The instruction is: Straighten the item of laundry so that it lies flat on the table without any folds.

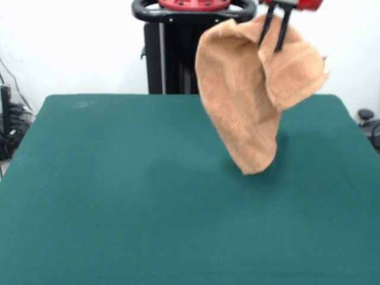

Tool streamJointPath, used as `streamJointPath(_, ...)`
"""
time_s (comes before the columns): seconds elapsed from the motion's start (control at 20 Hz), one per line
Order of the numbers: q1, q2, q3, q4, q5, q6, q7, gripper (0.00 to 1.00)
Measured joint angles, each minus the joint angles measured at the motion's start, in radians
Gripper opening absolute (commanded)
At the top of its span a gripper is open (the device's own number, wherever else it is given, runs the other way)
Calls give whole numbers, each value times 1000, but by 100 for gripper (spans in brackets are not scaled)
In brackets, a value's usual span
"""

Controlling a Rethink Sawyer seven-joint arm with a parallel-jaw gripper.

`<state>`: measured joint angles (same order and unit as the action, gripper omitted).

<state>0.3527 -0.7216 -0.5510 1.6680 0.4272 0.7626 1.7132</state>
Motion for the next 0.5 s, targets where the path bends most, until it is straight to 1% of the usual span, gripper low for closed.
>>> streamJointPath(0.15,15,-17,-15,0,0,34,28,0)
streamJointPath(0.5,16,-46,-19,19,9,36,77,0)
